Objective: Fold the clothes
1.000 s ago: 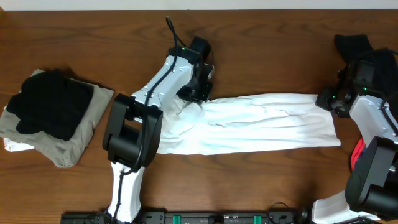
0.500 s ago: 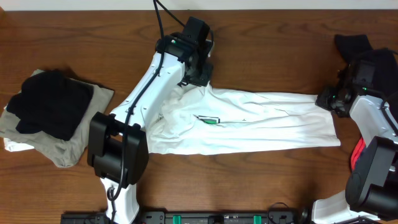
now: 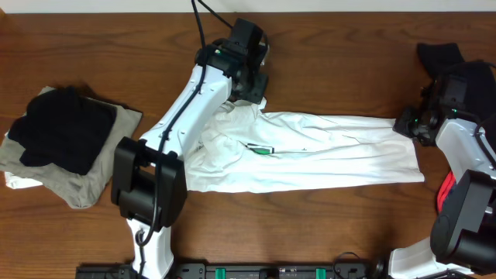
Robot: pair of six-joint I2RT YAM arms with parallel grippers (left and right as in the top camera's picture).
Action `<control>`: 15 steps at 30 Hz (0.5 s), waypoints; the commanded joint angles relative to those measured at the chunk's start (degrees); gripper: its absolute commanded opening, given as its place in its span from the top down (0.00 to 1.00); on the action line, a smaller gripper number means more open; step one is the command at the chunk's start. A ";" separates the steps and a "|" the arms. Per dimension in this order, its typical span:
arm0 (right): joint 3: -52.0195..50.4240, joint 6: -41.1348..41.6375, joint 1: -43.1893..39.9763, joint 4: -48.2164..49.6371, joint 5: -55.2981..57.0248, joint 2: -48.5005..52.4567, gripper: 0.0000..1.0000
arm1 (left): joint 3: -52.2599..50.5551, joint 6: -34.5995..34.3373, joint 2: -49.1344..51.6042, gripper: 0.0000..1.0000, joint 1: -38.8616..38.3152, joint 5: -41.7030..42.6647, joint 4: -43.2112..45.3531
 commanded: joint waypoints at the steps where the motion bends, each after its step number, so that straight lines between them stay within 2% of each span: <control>1: 0.07 0.61 -0.04 0.13 -0.35 -1.44 0.97 | 0.28 0.33 4.83 0.48 0.33 -0.20 0.48; 11: 0.07 0.59 -0.04 0.17 -0.90 -1.44 0.98 | 0.28 0.61 10.05 0.49 0.28 -0.24 4.24; 12: 0.07 0.59 -0.04 0.17 -0.90 -1.44 0.97 | 0.28 0.61 10.14 0.54 0.28 -0.24 4.20; 15: 0.07 0.59 -0.04 0.37 -0.87 -1.44 0.98 | 0.28 0.61 10.19 0.78 0.28 -0.24 4.11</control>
